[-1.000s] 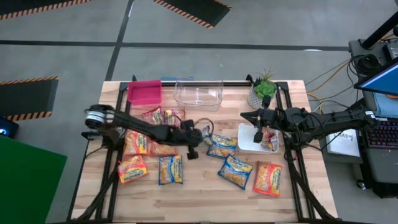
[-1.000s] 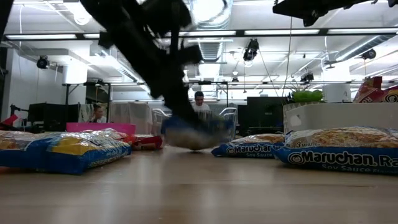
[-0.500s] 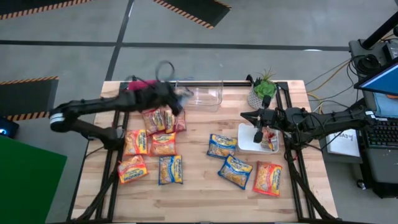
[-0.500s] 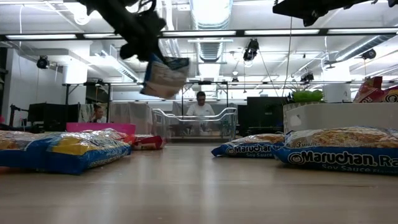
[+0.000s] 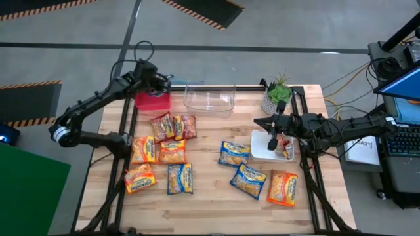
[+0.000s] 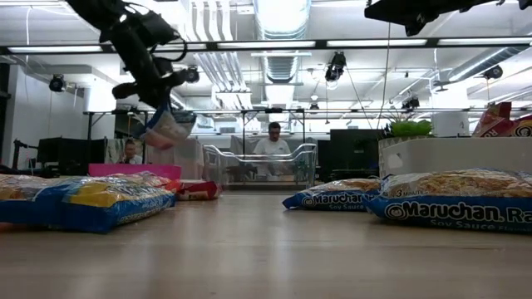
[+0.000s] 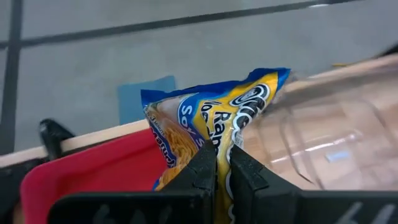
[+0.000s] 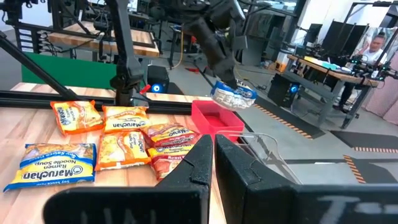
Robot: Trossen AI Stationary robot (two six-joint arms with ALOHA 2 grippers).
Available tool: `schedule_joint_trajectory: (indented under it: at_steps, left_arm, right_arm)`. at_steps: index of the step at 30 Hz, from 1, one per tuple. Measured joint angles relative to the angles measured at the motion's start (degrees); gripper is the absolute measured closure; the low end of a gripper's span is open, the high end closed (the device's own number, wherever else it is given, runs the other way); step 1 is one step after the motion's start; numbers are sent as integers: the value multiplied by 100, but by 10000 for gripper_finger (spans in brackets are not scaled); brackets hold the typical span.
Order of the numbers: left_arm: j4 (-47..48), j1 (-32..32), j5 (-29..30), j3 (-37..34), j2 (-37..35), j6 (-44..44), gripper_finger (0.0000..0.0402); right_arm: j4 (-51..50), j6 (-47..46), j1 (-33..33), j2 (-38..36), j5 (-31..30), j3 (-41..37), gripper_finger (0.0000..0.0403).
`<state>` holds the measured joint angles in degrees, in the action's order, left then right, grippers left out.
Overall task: Sort Maruchan noodles
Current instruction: Put the blue noodle pack into the red bin
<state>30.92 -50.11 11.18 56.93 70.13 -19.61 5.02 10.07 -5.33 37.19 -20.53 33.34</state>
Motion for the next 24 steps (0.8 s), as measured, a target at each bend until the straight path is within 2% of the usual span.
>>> schedule_joint_trajectory:
  at_steps: [10,24]
  left_arm:
    - [-267,-155,-7,-84,454,-459,401]
    - [-1375,-153,35,-822,316,-1052,401]
  right_arm:
    - [-1,0,1,-2,0,0,394]
    - [37,2,0,-11,0,1,394]
